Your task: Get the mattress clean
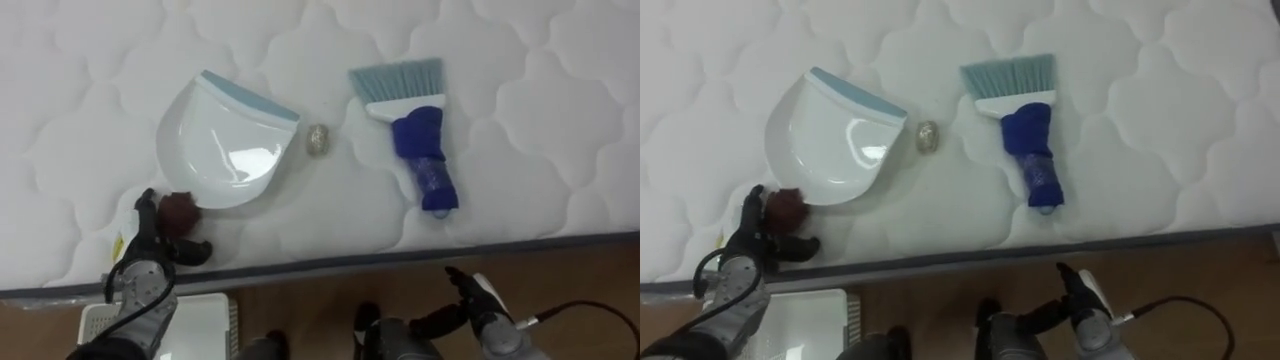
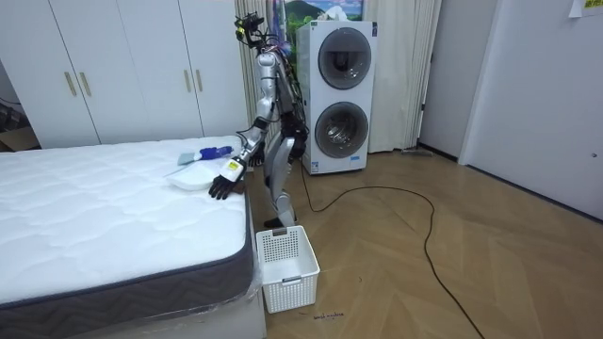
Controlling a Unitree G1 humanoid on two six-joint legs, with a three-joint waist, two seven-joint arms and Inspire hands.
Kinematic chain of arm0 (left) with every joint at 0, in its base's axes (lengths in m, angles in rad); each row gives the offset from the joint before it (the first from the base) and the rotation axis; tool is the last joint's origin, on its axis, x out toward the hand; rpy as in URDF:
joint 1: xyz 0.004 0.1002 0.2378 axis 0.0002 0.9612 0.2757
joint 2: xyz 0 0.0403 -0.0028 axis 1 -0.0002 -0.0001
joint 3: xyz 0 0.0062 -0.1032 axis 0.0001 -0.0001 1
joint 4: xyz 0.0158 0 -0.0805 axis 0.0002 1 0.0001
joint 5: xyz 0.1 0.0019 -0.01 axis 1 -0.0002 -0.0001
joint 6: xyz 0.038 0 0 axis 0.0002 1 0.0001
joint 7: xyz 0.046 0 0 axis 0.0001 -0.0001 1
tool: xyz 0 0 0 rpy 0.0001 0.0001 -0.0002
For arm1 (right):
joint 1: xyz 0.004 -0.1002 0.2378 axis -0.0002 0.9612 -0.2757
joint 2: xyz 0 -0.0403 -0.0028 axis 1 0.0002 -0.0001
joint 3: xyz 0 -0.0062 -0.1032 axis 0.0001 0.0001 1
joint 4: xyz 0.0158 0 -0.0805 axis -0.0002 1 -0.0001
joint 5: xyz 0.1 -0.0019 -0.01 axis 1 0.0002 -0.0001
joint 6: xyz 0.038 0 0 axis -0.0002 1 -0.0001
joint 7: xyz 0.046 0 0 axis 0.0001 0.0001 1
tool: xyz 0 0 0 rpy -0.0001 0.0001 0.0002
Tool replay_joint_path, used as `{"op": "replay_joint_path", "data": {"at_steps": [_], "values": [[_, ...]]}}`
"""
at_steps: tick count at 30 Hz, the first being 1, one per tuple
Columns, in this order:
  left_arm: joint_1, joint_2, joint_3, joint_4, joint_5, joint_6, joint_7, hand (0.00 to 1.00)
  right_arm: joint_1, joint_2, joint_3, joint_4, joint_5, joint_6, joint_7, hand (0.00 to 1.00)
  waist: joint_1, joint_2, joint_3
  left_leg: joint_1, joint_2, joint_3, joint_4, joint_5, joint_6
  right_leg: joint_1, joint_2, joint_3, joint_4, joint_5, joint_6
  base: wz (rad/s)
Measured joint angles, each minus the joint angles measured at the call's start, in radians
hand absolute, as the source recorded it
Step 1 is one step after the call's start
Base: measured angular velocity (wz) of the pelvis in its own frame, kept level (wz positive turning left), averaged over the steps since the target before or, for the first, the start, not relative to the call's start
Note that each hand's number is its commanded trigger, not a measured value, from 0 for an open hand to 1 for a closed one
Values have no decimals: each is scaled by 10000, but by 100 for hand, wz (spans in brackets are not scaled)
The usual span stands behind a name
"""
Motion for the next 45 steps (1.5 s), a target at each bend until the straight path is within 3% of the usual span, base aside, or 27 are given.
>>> {"op": "replay_joint_path", "data": {"at_steps": [5, 11, 15, 19, 23, 31, 39, 45], "values": [[-359, 432, -8, 55, 93, 495, 35, 100, -5, -26, 8, 8, 212, 76, -8, 0, -173, 16, -8, -37, -51, 3, -6, 18, 29, 8, -142, -156, 26, -8, -9, 7], [-589, 553, -77, 62, 528, 1107, 86, 100, 9, -32, 112, 13, 493, 84, -23, 0, -228, 54, -19, -50, -99, 12, -24, 42, 73, 5, -161, -111, 22, -14, 53, 0], [-612, 497, -217, 158, 547, 1297, 13, 100, -11, -67, 283, -10, 563, 83, -31, 0, -209, 61, -16, -34, -104, 92, -25, 41, 77, -10, -171, -45, 51, -52, 94, -2], [-611, 123, -392, 277, 908, 1378, -146, 100, -37, -97, 384, -12, 576, 85, -117, 0, -192, 75, -8, -11, -134, 135, -28, 23, 108, -22, -225, -37, 140, -124, 126, 2], [-612, 74, -570, 306, 1006, 1506, -123, 100, -31, -148, 386, 1, 961, 134, -169, 0, -209, 154, -12, -10, -149, 158, -30, 17, 117, -43, -266, -46, 212, -144, 117, 0], [-463, -34, -570, 339, 1383, 1498, 402, 100, 29, -143, 356, 3, 1977, 201, -364, 0, -228, 161, -19, -11, -143, 247, -18, 16, 114, -170, -278, 40, 316, -190, 76, -1], [-121, -115, -587, 410, 1507, 1144, 1251, 100, 124, -121, -53, -93, 3618, 161, -617, 0, -217, 156, -37, 20, -148, 311, -25, 17, 115, -189, -259, 183, 390, -190, 78, -2], [345, -19, -585, 394, 2471, 941, 2335, 100, 225, -190, -1404, -454, 4863, 36, -1318, 0, -227, 133, -190, 64, -160, 370, 30, 16, 117, -178, -268, 232, 417, -194, 90, -3]]}}
